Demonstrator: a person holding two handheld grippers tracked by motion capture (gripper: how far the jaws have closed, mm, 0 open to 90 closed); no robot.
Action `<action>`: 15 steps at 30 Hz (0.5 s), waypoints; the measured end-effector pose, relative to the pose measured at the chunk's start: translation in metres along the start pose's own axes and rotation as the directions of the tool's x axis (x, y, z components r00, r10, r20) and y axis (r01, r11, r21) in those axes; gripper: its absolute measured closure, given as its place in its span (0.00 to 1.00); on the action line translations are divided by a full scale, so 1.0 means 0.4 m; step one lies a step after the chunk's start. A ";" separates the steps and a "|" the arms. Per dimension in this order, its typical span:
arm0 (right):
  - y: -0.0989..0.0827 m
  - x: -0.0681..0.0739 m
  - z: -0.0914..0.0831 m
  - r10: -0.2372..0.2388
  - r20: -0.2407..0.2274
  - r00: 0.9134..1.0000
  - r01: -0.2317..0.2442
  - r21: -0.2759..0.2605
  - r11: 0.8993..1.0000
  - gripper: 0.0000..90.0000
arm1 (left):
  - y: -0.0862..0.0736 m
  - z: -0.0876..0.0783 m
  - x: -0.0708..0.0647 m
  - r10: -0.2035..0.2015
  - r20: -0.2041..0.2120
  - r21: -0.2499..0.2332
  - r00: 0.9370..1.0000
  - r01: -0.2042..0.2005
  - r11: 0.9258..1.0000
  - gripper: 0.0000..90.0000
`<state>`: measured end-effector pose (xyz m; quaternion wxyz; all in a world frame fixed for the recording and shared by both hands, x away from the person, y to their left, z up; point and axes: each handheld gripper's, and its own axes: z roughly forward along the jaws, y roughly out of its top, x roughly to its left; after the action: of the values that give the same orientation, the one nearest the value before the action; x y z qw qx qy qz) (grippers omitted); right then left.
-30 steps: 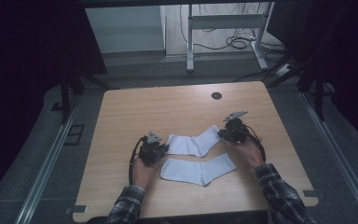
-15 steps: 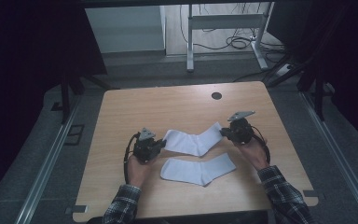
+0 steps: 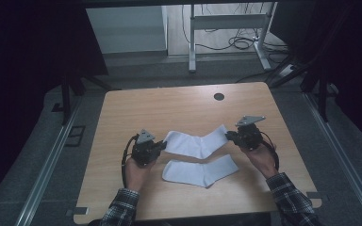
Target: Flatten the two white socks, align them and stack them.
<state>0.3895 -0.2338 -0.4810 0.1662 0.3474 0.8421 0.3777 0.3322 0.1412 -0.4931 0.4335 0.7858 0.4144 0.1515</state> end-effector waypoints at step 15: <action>-0.050 0.053 -0.085 -0.031 -0.019 0.999 0.030 -0.043 0.999 0.90 | -0.026 -0.048 -0.051 0.035 0.012 -0.004 0.999 -0.035 0.999 0.95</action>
<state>0.3469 -0.2462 -0.4739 0.1707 0.3272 0.8405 0.3966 0.3030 0.1389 -0.4881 0.4347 0.7929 0.3978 0.1552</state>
